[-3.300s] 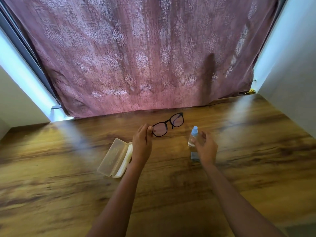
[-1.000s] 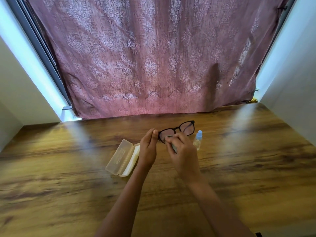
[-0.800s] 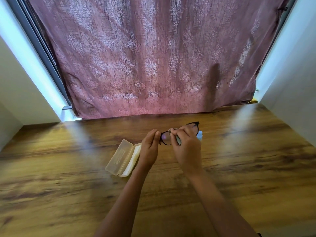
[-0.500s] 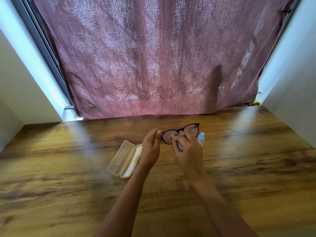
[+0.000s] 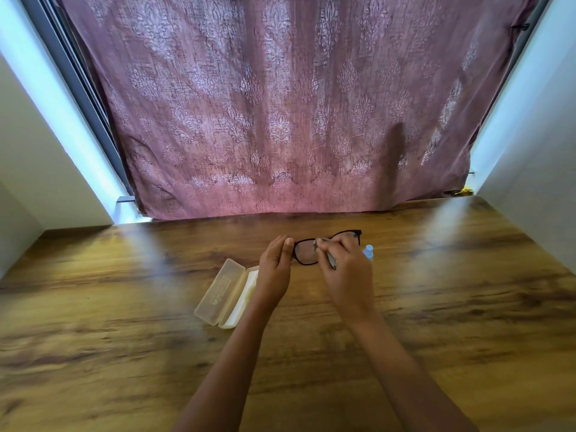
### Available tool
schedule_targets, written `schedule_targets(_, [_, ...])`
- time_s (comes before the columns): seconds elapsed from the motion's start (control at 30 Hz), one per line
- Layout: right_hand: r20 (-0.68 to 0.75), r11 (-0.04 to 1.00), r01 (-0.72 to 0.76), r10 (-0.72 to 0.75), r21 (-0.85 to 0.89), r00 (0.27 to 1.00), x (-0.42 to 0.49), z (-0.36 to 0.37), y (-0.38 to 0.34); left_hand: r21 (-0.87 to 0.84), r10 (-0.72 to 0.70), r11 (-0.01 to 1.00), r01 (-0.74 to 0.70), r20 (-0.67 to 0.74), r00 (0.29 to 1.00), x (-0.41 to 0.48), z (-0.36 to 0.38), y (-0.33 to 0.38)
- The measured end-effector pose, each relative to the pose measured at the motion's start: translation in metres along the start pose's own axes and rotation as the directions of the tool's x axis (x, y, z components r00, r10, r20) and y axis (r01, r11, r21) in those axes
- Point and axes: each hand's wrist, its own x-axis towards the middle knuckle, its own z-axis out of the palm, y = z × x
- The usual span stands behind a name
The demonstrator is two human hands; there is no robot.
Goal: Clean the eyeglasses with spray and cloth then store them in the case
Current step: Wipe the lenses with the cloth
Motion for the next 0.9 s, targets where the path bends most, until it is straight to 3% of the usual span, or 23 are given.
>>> schedule_targets(0.27, [0.101, 0.994, 0.109, -0.107, -0.009, 0.989, -0.017, 0.015, -0.012, -0.051, -0.062, 0.997, 0.06, -0.024, 0.998, 0.002, 0.001, -0.001])
schedule_targets(0.5, [-0.041, 1.0, 0.016, -0.016, 0.018, 0.999, 0.002, 0.011, -0.007, -0.087, -0.034, 0.996, 0.031, -0.032, 0.999, 0.0, 0.002, 0.002])
schedule_targets(0.67, [0.054, 0.993, 0.118, -0.119, 0.031, 0.991, -0.017, 0.016, -0.018, -0.112, -0.019, 0.994, 0.015, -0.038, 0.999, 0.0, 0.002, 0.0])
schedule_targets(0.77, [0.06, 0.997, 0.073, -0.074, 0.031, 0.995, -0.021, 0.011, -0.008, -0.117, -0.027, 0.993, 0.02, -0.062, 0.998, -0.002, 0.001, -0.001])
schedule_targets(0.9, [-0.042, 1.0, -0.001, 0.002, 0.03, 0.999, -0.001, 0.009, -0.005, -0.115, -0.035, 0.993, 0.029, -0.045, 0.998, 0.0, 0.003, 0.002])
